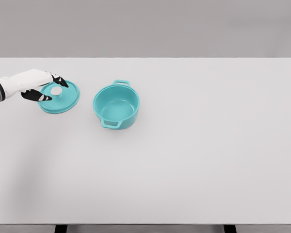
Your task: Cover the pot with left arm
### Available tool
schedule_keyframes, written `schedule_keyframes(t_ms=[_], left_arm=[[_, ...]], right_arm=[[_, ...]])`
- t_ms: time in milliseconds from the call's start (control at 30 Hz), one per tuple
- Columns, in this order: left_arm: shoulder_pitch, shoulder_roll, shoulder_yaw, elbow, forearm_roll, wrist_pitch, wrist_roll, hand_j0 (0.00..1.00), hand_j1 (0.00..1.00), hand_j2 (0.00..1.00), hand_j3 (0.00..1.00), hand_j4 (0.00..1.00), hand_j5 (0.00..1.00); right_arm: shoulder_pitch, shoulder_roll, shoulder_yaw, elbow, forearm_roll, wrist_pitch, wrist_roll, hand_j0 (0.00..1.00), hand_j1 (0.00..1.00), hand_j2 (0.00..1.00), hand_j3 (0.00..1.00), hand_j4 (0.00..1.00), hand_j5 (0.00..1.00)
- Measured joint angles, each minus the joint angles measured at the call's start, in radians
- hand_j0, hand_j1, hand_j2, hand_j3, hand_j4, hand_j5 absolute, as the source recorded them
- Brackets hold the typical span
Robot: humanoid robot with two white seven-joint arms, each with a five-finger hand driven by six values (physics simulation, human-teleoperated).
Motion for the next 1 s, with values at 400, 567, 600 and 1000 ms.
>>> schedule_keyframes(t_ms=[400, 567, 600, 1000], left_arm=[[-0.014, -0.012, 0.000, 0.013, -0.013, 0.000, 0.000, 0.74, 0.74, 0.74, 0.74, 0.74, 0.74], [-0.020, -0.020, 0.000, 0.032, -0.024, 0.000, 0.000, 0.74, 0.74, 0.74, 0.74, 0.74, 0.74], [-0.020, -0.022, 0.000, 0.034, -0.025, 0.000, 0.000, 0.74, 0.74, 0.74, 0.74, 0.74, 0.74], [-0.035, -0.033, -0.001, 0.076, -0.028, 0.000, 0.000, 0.73, 0.73, 0.73, 0.73, 0.73, 0.73]], right_arm=[[0.000, 0.000, 0.000, 0.000, 0.000, 0.000, 0.000, 1.00, 1.00, 1.00, 1.00, 1.00, 1.00], [0.000, 0.000, 0.000, 0.000, 0.000, 0.000, 0.000, 1.00, 1.00, 1.00, 1.00, 1.00, 1.00], [0.000, 0.000, 0.000, 0.000, 0.000, 0.000, 0.000, 1.00, 1.00, 1.00, 1.00, 1.00, 1.00], [0.000, 0.000, 0.000, 0.000, 0.000, 0.000, 0.000, 1.00, 1.00, 1.00, 1.00, 1.00, 1.00]])
